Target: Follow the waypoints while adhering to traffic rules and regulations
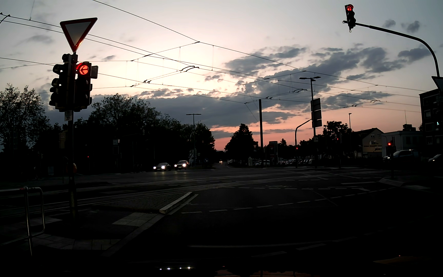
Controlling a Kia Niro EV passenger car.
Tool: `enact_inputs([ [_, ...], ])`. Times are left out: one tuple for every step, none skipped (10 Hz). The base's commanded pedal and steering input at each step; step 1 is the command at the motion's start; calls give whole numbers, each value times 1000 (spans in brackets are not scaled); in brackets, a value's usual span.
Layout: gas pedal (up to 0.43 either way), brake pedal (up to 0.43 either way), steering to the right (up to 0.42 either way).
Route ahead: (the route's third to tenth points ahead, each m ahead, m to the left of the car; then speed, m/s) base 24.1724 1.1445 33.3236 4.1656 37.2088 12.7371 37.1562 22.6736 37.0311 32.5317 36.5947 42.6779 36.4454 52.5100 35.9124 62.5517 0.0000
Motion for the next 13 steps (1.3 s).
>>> enact_inputs([
  [0,244,27],
  [0,244,27],
  [0,244,27],
  [0,244,26],
  [0,244,27],
  [0,244,27],
  [0,244,27],
  [0,244,26],
  [0,244,27],
  [0,244,27],
  [0,244,27],
  [0,244,27],
  [0,244,26],
])
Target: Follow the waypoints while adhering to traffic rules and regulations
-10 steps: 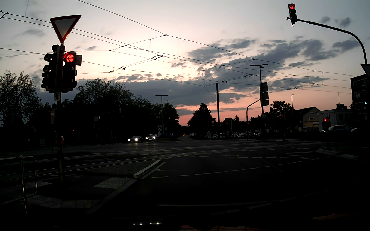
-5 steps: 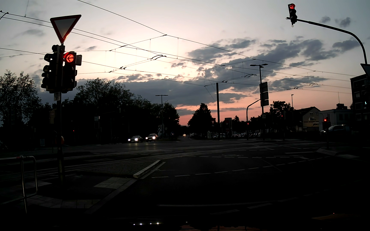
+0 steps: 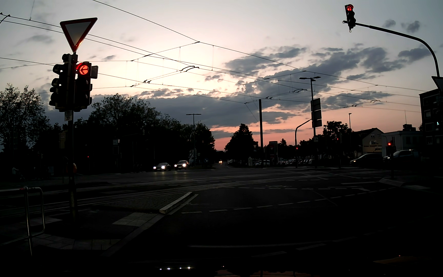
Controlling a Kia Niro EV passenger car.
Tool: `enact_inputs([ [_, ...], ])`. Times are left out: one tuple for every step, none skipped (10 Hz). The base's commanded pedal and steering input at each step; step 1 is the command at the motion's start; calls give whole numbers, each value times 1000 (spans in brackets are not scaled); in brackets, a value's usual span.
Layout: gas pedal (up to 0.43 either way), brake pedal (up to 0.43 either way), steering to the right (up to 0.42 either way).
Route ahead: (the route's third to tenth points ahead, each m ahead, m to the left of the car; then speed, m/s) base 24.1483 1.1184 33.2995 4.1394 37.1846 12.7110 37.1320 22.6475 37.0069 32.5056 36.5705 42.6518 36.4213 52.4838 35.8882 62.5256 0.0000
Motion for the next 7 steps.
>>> enact_inputs([
  [0,244,26],
  [0,244,27],
  [0,244,26],
  [0,244,27],
  [0,244,26],
  [0,244,27],
  [0,244,27],
])
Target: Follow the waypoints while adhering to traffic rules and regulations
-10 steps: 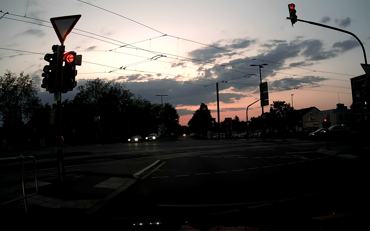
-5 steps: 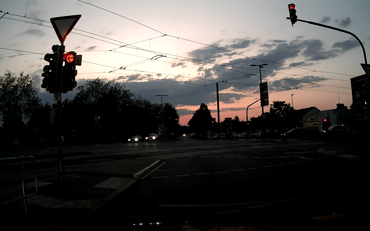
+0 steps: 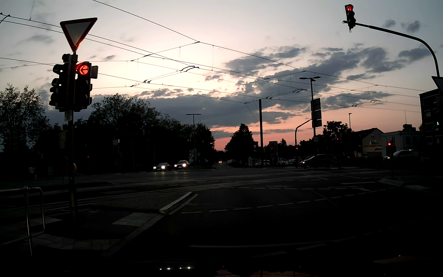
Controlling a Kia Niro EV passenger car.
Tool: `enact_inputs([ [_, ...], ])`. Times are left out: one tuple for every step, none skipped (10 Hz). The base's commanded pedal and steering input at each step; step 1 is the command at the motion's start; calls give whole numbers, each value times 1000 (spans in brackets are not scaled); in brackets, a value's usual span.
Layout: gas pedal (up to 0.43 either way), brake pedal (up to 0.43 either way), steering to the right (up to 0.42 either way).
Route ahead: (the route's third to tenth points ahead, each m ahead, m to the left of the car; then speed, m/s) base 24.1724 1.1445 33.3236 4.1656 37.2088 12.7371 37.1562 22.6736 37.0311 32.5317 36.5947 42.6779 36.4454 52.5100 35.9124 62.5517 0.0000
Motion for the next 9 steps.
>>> enact_inputs([
  [0,244,27],
  [0,244,26],
  [0,244,27],
  [0,244,27],
  [0,244,26],
  [0,244,26],
  [0,244,27],
  [0,244,27],
  [0,244,27],
])
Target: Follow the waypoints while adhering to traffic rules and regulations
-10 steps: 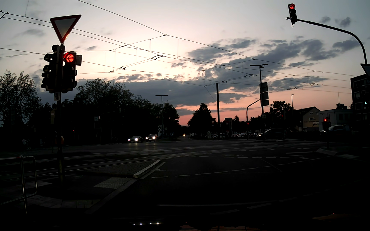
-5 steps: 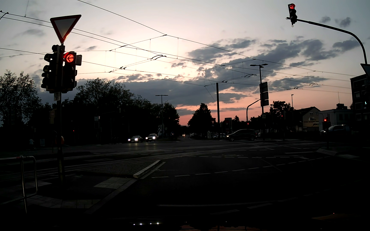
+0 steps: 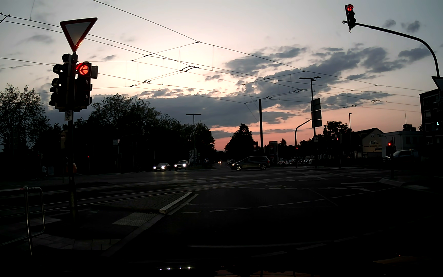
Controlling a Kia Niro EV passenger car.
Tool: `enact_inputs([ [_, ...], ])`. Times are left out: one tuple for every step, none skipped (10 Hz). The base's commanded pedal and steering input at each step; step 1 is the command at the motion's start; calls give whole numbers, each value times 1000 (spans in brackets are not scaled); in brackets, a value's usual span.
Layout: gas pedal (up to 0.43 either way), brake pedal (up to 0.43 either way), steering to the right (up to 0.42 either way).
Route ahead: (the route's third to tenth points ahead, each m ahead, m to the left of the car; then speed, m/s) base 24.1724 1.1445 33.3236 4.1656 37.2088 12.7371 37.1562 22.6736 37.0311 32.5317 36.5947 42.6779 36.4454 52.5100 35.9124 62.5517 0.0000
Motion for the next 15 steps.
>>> enact_inputs([
  [0,244,27],
  [0,244,27],
  [0,244,27],
  [0,244,27],
  [0,244,27],
  [0,244,27],
  [0,244,27],
  [0,244,27],
  [0,244,26],
  [0,244,27],
  [0,244,27],
  [0,244,26],
  [0,244,27],
  [0,244,27],
  [0,244,27],
])
